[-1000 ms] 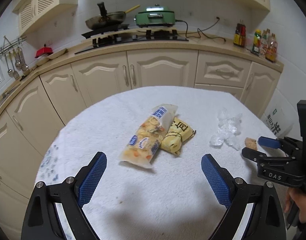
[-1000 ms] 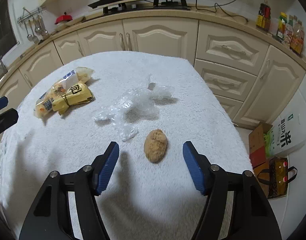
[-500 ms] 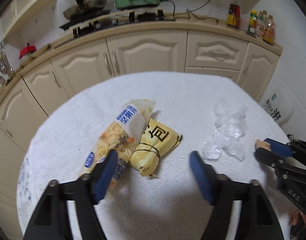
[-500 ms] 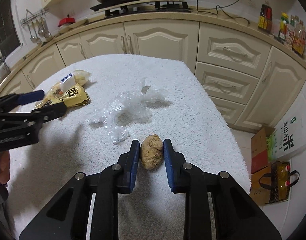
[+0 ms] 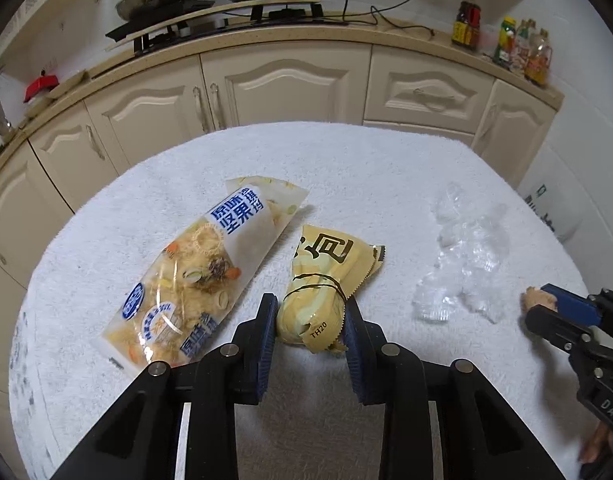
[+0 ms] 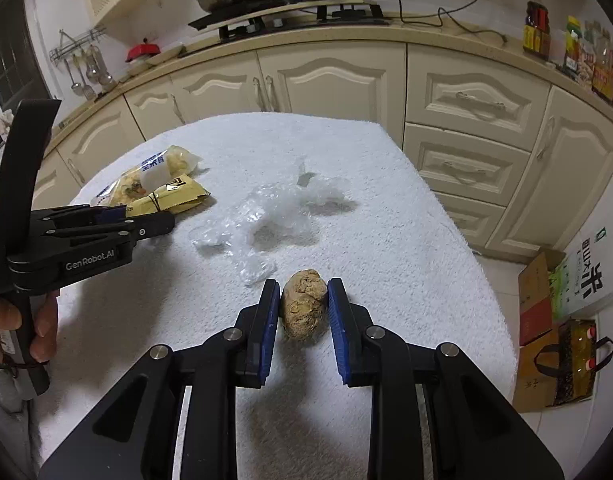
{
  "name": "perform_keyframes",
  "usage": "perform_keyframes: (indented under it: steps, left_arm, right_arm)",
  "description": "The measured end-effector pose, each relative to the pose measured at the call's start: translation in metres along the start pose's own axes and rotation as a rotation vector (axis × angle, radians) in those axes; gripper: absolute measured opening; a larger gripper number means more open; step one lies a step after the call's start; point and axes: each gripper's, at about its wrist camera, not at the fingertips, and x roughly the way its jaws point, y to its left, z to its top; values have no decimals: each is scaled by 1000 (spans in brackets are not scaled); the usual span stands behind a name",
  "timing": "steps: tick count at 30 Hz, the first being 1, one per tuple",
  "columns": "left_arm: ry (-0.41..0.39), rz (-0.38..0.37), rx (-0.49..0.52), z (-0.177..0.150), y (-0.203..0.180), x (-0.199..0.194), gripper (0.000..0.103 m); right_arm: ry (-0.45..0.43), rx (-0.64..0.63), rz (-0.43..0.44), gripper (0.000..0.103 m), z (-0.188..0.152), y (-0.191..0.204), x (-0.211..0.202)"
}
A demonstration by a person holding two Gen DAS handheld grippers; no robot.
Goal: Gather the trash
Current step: 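Grasp the yellow packet with left tool while right tool grasps the small brown lump, then carry the yellow packet and brown lump over the blue bin with both tools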
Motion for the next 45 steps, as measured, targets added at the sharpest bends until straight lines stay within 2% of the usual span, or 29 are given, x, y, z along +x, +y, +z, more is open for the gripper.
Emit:
perform_keyframes:
  steps: [3,6,8,12,19,25,30,36,41,45]
  left_arm:
    - [-7,12,-4,-7,-5,-6,27]
    - [-58,60,6,-15,-14,-26,27]
    - [-83,64,4,-21,-20,-42,27]
    - [-126,48,5,-33,-39,-73,27]
    - [-199,25,65,-65,-86,-129,27]
    - [-227,-21,122,-92,-137,-164,27]
    - [-226,-82,189,-98,-188,-171,27]
    - [-179,-156,275,-98,-265,-160,27]
    - [-132,-194,337,-87,-316,-139,27]
    - [-81,-215,375,-74,-352,-108,27]
  right_arm:
    - [-1,8,19,25,-5,2,-6]
    - [-7,16,27,25,-10,4,-15]
    - [-15,18,30,25,-14,7,-23]
    - [-38,23,38,25,-18,11,-42]
    - [-99,24,38,25,-29,13,-89]
    - [-160,55,9,25,-46,-12,-140]
    - [-198,100,-26,25,-64,-49,-175]
    - [-223,183,-72,25,-94,-109,-203]
    - [-223,261,-97,25,-118,-164,-210]
    - [-209,317,-110,25,-137,-202,-206]
